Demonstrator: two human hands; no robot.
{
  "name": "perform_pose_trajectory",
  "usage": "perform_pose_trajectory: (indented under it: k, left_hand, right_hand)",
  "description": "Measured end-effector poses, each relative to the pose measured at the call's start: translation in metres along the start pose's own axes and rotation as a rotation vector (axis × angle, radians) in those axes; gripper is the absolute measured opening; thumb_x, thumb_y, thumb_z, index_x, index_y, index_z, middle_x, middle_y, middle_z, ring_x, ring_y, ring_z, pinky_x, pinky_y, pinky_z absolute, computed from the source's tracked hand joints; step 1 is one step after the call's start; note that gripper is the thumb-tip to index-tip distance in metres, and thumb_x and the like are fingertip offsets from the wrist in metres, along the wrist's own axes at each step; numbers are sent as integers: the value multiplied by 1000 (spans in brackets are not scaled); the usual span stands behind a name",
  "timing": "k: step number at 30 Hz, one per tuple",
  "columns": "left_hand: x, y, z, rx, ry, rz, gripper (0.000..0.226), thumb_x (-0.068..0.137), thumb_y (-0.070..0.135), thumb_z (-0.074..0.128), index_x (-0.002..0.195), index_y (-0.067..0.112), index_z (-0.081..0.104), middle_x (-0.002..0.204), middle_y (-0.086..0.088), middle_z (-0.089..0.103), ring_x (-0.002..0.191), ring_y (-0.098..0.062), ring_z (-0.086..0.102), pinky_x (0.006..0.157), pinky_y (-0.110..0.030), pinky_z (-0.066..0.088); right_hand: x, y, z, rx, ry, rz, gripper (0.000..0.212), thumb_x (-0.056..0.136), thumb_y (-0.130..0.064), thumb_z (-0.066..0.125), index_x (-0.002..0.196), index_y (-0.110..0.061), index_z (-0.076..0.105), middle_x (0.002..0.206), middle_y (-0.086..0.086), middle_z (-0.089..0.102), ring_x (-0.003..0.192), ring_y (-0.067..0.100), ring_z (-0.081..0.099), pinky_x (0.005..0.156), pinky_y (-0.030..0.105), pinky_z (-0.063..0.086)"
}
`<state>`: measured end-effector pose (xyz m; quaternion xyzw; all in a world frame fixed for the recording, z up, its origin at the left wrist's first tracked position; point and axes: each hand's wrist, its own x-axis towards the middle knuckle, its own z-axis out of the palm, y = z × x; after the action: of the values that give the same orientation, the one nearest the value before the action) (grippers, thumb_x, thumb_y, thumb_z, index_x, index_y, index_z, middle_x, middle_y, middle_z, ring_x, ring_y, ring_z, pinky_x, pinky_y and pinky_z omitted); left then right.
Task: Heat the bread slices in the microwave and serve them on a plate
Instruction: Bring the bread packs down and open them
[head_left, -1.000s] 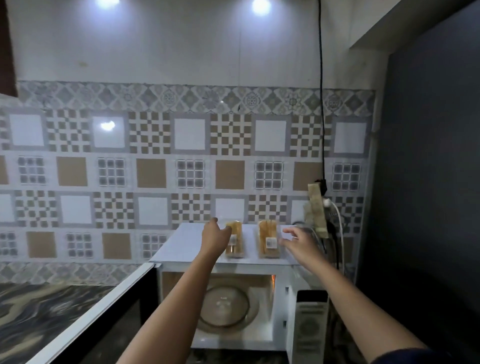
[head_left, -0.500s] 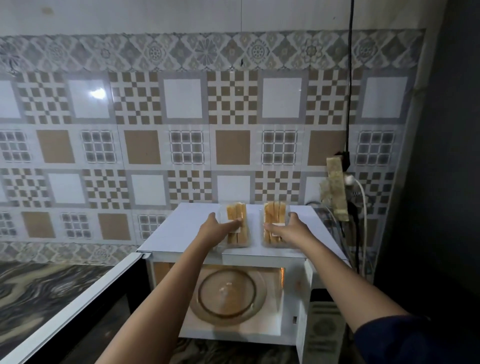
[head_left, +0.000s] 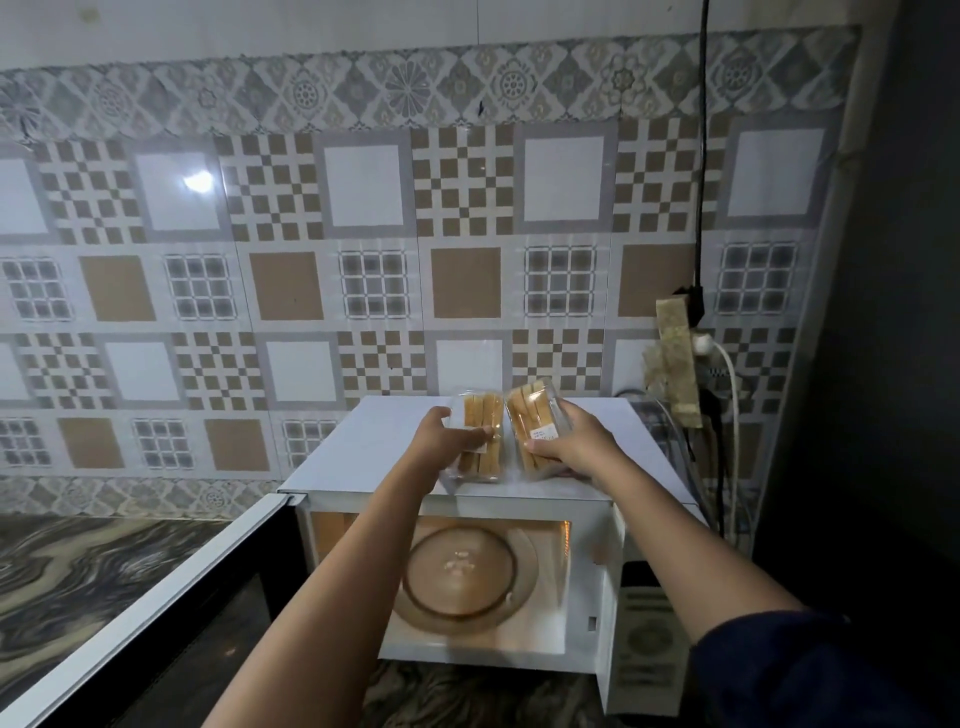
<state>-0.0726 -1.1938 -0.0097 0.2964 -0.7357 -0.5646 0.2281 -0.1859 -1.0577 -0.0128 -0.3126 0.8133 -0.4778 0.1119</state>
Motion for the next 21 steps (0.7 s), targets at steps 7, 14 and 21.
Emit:
perform_pose_trajectory:
  k: [7, 14, 21]
  left_hand:
    - [-20, -6, -6, -49, -101, -3, 76, 71, 28, 80, 135, 14, 40, 130, -12, 54, 111, -30, 58, 97, -44, 49]
    - [-85, -15, -18, -126, -185, 45, 65, 84, 29, 68, 138, 22, 34, 123, -5, 56, 101, -21, 60, 74, -29, 54]
    - [-161, -54, -33, -229, -214, 100, 83, 78, 28, 73, 145, 32, 25, 144, -6, 44, 118, -22, 55, 103, -52, 41]
  right_hand:
    - [-28, 11, -4, 188, -49, 28, 61, 78, -17, 74, 132, -28, 47, 122, 5, 63, 105, 25, 62, 91, 43, 54]
    - [-94, 16, -1, 362, 0, 52, 80, 76, -18, 76, 143, -32, 34, 125, 6, 61, 98, 26, 66, 75, 39, 59]
    - [-182, 30, 22, 391, 110, 17, 82, 76, -19, 75, 144, -31, 31, 147, 4, 39, 127, 28, 47, 83, 37, 57]
